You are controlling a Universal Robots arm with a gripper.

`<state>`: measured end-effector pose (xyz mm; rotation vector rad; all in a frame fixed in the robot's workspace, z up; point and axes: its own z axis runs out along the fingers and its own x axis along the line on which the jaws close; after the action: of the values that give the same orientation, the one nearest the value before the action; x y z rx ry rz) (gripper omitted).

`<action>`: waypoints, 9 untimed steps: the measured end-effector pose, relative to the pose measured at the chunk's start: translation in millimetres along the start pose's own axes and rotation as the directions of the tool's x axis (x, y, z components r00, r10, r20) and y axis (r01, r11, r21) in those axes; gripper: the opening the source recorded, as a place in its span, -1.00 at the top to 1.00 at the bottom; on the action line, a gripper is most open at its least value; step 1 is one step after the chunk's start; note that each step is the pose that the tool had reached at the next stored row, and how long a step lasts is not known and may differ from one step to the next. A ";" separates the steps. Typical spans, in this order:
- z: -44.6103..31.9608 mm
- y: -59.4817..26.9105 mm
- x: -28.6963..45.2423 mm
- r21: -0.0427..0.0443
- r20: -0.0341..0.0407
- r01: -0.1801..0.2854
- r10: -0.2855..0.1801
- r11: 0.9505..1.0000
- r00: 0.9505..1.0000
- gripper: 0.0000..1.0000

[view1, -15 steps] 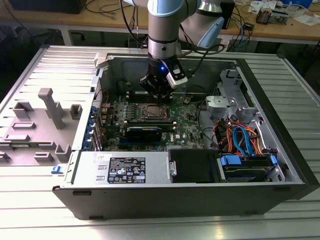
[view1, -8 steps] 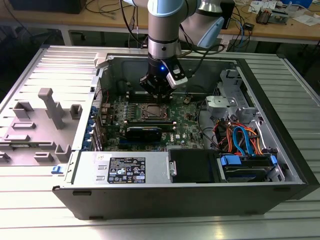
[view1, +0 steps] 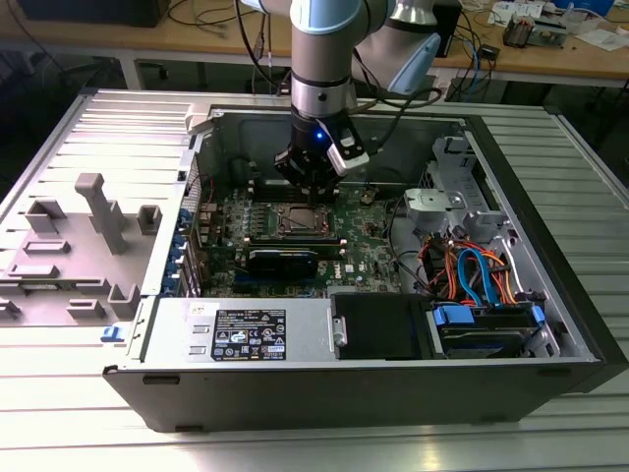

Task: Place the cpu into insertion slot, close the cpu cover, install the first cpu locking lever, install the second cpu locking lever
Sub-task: 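Install the second cpu locking lever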

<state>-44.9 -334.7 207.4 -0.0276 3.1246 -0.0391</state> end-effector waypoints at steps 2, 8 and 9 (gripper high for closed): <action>0.1 -3.4 0.1 0.000 0.000 0.000 0.000 1.000 1.000 0.79; 0.2 -7.8 0.1 0.000 0.000 0.000 0.000 1.000 1.000 0.79; 0.2 -7.8 0.2 0.000 0.000 0.000 0.000 1.000 1.000 0.79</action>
<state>-44.9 -342.5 207.4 -0.0275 3.1246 -0.0391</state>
